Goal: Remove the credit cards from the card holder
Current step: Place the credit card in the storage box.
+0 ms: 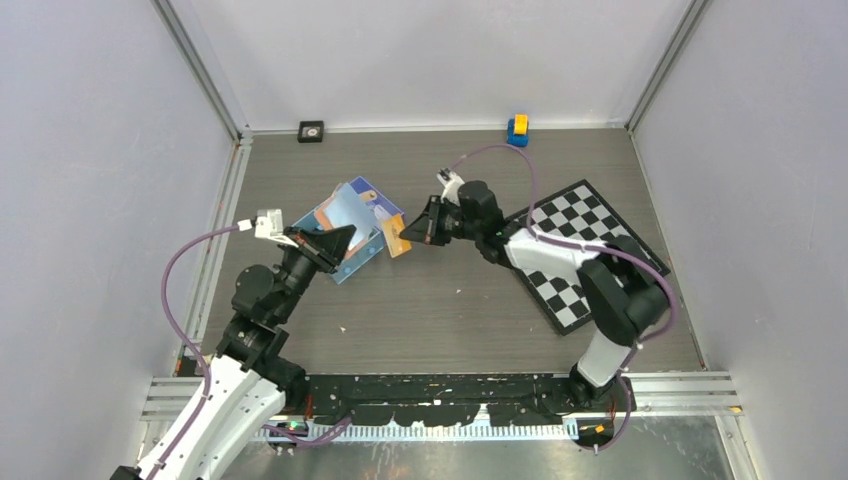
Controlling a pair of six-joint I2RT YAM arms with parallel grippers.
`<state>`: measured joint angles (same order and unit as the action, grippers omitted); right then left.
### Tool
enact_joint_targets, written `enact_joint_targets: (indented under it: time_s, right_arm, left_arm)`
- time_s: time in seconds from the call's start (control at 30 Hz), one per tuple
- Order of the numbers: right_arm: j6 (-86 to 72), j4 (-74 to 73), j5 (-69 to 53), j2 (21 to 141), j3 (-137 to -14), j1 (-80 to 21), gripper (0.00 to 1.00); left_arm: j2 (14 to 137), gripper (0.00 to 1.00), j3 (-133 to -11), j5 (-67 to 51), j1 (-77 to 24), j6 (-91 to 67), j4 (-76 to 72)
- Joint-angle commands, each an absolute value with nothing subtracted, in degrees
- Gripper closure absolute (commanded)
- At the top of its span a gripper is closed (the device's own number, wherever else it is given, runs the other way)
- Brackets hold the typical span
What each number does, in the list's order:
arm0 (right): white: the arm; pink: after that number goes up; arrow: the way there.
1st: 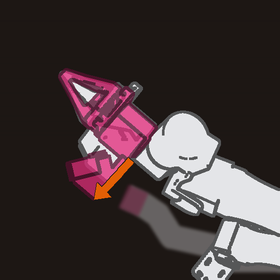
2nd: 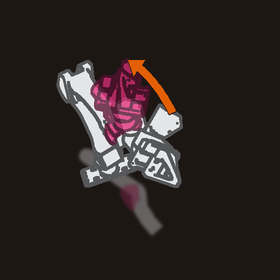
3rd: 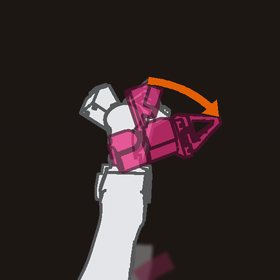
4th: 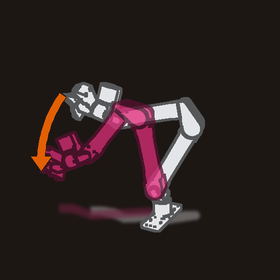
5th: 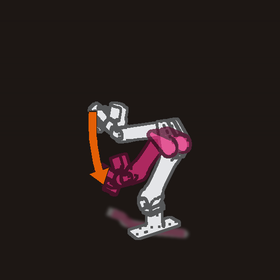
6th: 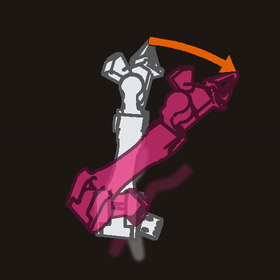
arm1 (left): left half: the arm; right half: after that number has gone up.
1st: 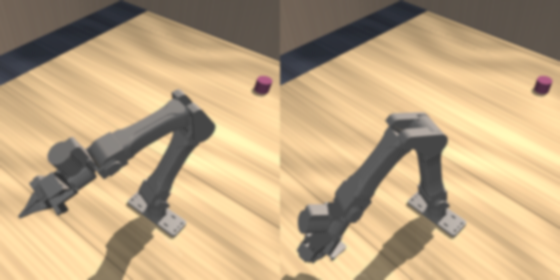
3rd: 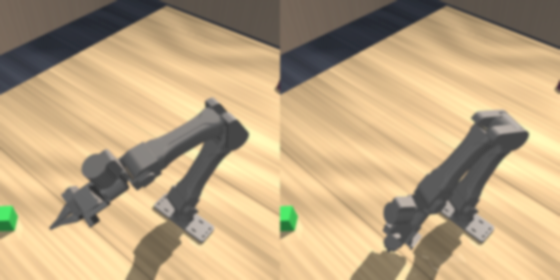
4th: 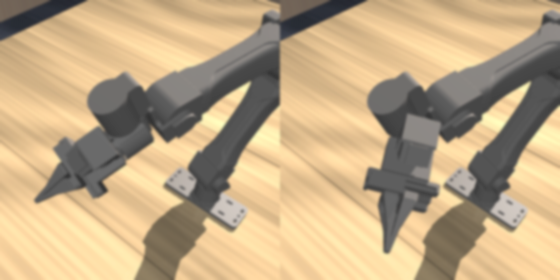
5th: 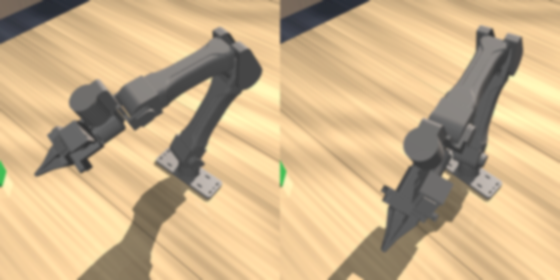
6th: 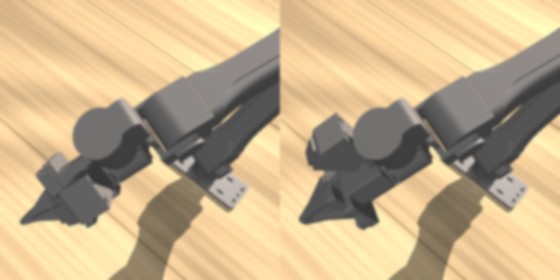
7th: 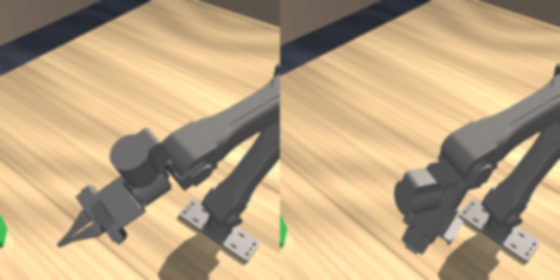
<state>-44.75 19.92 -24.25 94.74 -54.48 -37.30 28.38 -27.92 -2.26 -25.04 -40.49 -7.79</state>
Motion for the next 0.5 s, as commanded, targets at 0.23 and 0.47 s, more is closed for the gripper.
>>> enact_joint_targets:
  time_s: [0.23,0.47]
  right_arm:
    - [-42.14,11.61,-26.80,111.47,-78.11,-38.70,1.00]
    - [-36.62,3.74,-25.56,119.48,-90.77,-40.78,1.00]
  left_arm:
    - [19.25,1.00,-25.07,9.00,-24.96,-39.83,-7.82]
    - [18.27,1.00,-24.87,9.88,-24.92,-39.83,-7.39]
